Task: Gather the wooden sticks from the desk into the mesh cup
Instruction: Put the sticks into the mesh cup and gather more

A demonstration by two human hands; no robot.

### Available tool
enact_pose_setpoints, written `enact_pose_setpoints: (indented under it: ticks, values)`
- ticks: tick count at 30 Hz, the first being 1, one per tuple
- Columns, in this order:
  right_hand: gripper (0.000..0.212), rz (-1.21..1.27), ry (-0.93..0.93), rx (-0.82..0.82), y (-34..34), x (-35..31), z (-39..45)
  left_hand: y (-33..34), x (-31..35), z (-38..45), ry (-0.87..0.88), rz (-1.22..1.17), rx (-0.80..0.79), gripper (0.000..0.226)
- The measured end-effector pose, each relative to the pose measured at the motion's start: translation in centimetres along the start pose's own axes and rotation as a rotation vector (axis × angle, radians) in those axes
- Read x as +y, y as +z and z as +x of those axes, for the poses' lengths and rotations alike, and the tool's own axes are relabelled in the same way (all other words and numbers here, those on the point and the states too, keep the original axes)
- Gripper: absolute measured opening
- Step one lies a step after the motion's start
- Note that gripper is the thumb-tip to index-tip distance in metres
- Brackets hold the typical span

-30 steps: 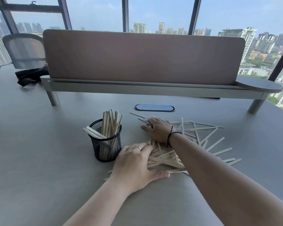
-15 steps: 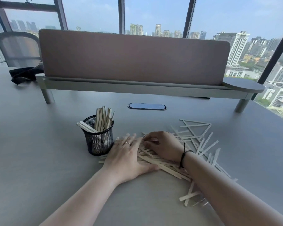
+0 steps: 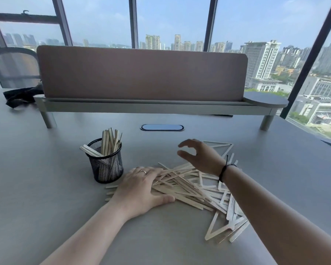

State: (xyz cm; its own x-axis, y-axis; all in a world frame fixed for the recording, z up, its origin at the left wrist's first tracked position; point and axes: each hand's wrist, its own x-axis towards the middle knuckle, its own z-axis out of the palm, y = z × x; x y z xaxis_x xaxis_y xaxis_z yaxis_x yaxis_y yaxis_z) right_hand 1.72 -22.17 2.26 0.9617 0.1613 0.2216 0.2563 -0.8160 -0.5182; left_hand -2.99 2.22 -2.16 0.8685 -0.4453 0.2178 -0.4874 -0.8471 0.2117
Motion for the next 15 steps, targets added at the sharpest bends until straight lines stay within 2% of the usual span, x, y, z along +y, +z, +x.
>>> enact_pose_setpoints:
  ticks: [4, 7, 10, 15]
  values:
    - [0.057, -0.179, 0.21, 0.001, -2.7, 5.1, 1.4, -0.2, 0.1, 0.0, 0.015, -0.006, -0.02, 0.103]
    - [0.061, -0.234, 0.319, -0.03, -3.0, 8.0, 1.6, -0.3, 0.2, -0.1, 0.008, -0.009, -0.026, 0.101]
    - [0.054, -0.304, 0.327, -0.079, -2.0, 9.6, 1.1, -0.4, 0.2, -0.1, 0.003, -0.022, -0.025, 0.1]
    - [0.047, -0.336, 0.275, -0.006, -0.6, 8.7, 0.3, -0.2, 0.1, 0.2, -0.011, -0.008, -0.031, 0.103]
